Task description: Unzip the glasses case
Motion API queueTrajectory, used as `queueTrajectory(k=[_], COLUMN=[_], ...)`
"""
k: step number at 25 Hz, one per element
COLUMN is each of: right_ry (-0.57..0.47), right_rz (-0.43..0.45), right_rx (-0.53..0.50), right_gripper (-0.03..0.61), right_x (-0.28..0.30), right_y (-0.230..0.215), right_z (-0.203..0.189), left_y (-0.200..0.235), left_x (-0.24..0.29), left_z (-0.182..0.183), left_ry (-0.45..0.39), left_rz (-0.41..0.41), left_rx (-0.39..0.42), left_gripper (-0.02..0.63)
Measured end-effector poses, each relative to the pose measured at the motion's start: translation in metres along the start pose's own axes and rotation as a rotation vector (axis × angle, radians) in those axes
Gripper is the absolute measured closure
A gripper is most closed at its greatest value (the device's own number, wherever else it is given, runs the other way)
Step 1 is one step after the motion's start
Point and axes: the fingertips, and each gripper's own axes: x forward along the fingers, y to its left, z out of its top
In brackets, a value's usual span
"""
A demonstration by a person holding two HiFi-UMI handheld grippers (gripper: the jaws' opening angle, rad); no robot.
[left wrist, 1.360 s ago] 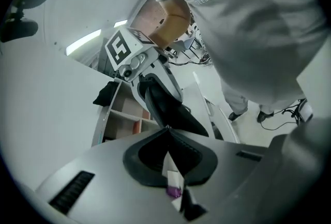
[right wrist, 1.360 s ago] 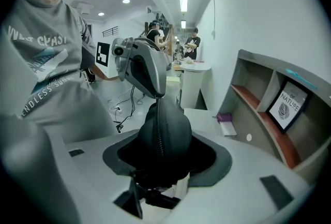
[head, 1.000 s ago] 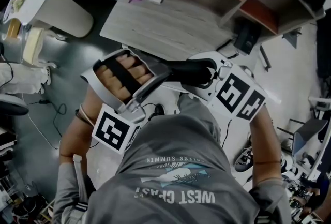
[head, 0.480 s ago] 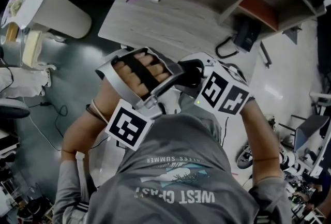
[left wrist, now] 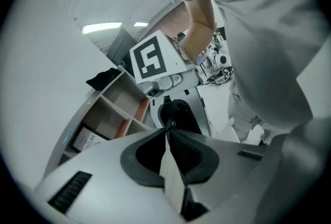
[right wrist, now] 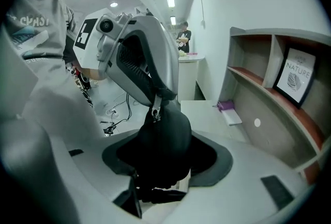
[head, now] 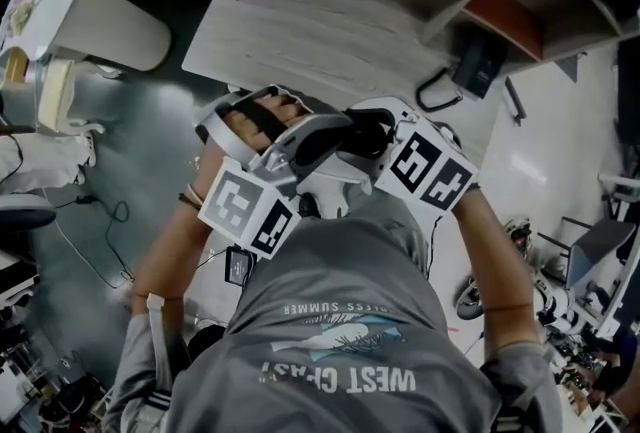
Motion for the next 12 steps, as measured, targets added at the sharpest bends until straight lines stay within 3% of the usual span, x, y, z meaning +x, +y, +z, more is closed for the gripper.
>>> queueTrajectory(k=[5, 12], right_ry=[-0.048, -0.072], right_rz=[-0.002, -0.074], right_rx=[0.046, 0.013], right_gripper=[0.331, 0.33], right_x=[0.009, 0.033], right_y=[-0.024, -0.064], right_z=[-0.013, -0.045], left_y=[0.009, 0.016], left_x=[0.01, 0.02], left_z=[-0.027, -0.07], left_ry=[-0.067, -0.044], left_rz=[-0.006, 0.068], left_rx=[-0.279, -0.503], left_gripper=[0.594, 0.594])
